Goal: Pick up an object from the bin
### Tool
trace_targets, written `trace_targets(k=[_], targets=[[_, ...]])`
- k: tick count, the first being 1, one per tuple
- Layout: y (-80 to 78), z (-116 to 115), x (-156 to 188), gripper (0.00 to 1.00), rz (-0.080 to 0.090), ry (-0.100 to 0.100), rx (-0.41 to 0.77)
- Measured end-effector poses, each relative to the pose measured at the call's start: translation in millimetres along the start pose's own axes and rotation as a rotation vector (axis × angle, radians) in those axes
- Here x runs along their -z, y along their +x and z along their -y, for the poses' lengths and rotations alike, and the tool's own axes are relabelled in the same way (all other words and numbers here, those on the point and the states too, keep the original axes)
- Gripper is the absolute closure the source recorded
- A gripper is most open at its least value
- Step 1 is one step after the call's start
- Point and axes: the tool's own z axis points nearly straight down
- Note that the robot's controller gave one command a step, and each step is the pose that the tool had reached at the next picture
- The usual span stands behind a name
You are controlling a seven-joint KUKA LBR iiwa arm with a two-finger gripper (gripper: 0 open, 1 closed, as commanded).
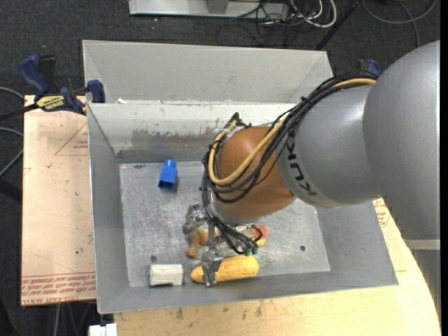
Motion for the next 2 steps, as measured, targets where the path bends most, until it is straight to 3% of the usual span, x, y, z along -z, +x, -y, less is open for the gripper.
trace_targets(k=[1,2], targets=[[-30.6,57.6,-13.7,1.00,-0.012,0.006,0.146],[-30.6,57.5,-13.7,1.00,-0.012,0.006,0.146]])
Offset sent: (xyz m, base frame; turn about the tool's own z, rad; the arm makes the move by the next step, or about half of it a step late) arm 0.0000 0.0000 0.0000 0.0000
